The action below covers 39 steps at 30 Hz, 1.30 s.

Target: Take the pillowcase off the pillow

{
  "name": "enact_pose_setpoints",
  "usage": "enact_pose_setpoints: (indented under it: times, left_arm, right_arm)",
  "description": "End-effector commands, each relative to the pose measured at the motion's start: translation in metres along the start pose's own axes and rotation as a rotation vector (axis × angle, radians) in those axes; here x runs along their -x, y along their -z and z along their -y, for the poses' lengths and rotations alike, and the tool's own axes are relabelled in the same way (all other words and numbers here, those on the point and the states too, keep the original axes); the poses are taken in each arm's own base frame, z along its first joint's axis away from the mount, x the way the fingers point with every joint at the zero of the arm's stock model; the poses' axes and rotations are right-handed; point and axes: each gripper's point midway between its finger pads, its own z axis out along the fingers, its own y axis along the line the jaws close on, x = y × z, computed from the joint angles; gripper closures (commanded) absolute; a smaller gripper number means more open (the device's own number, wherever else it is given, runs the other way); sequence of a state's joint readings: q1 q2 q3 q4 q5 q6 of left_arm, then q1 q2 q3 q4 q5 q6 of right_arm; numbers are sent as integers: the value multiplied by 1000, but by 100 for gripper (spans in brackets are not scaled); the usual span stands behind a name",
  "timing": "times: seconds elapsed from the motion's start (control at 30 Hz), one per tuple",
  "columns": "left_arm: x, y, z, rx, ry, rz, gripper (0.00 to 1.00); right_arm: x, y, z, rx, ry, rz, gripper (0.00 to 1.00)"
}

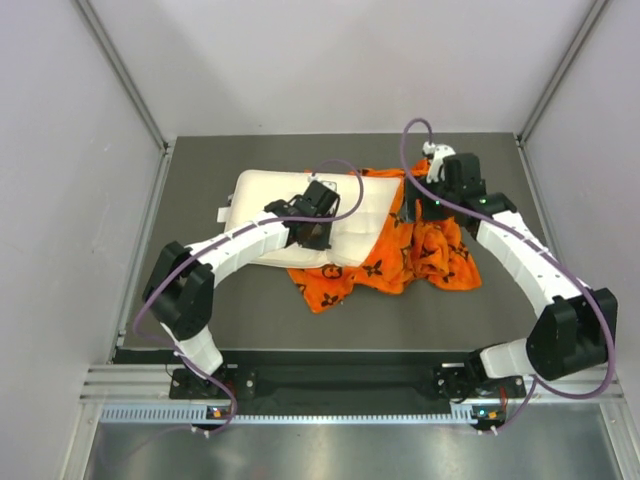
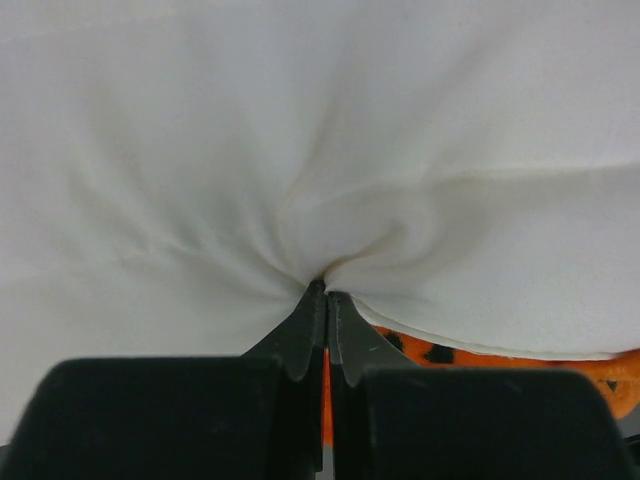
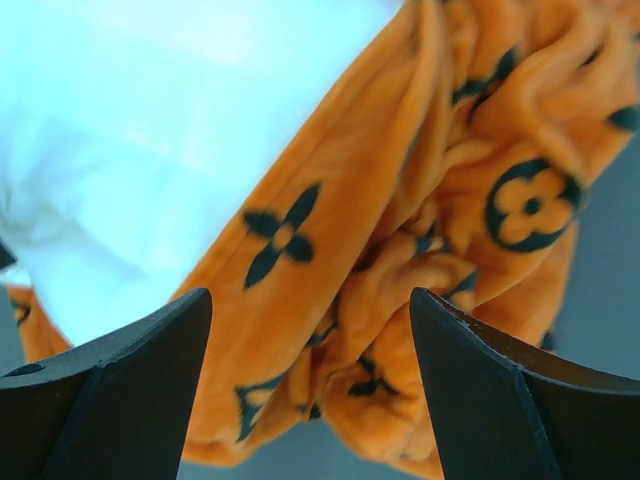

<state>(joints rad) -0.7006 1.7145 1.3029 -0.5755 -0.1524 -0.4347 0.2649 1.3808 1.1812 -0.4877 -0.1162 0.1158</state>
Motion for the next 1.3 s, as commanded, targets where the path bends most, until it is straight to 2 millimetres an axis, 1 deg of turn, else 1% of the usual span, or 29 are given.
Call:
enact_pose_setpoints:
  times: [0.0,0.03,0.1,0.13,0.2,0.23,0.3,0.43,0.53,0.6,0.63,0.7,0.73,0.8,0.83,0.9,1.0,1.03,1.1,1.13,1.2,1.23,1.27]
  left_arm:
    - [69,3,14,-74,113,203,100]
    - [72,3,14,-82,121,207,100]
    - [74,3,13,-90,137,208,100]
    - [74,3,13,-91,140,209,100]
    - [76,4,12,-91,146,214,100]
    - [77,4,11,-92,147,215,100]
    - [78,4,9,-89,150,215,100]
    - [79,6,10,-95,151,221,100]
    - [83,8,9,-94,158,231,100]
    - [85,10,9,-94,161,236,100]
    - [86,11,10,-98,163,240,100]
    - [88,12,10,-105,171,243,100]
    - [89,13,10,-108,175,244,100]
    - [92,16,13,-125,179,255,100]
    - [93,17,15,-137,180,257,100]
    - [93,18,17,-149,186,258,100]
    - [93,21,20,-169,192,260,100]
    - [92,21,22,-179,193,262,100]
    - [93,24,21,-183,202,273,100]
    - [92,24,20,-178,202,278,100]
    - [93,27,16,-169,204,290,100]
    - [93,26,11,-160,209,289,100]
    - [90,26,7,-152,213,284,100]
  right_arm:
    - [-6,10,-33,93,30,26,20]
    - [-18,9,-42,114,26,3,20]
    - [-24,12,-51,133,18,6,21]
    - [-33,12,-58,148,8,-9,20]
    - [-39,14,-67,167,-10,-14,20]
    - [-43,16,-75,186,-2,-18,20]
    - [-48,16,-85,207,-2,-28,20]
    - [-56,13,-98,228,14,-55,22]
    - [-64,9,-106,235,31,-81,28]
    - [-70,8,-112,230,39,-96,31]
    - [-73,7,-111,206,44,-107,35]
    - [-82,3,-113,187,45,-136,39]
    - [-85,0,-110,158,45,-143,42]
    - [-95,-6,-109,135,43,-166,44]
    - [-97,-9,-109,129,44,-167,46]
    - [-104,-18,-103,87,54,-189,49]
    - [-111,-30,-96,43,67,-208,58]
    - [-116,-35,-93,23,74,-220,65]
    - [-118,-42,-90,2,79,-224,72]
    - [-121,-46,-87,-16,81,-235,81]
    - [-124,-46,-84,-30,85,-254,89]
    - [-125,-45,-83,-38,85,-258,96]
    - [-127,-41,-81,-44,85,-259,99]
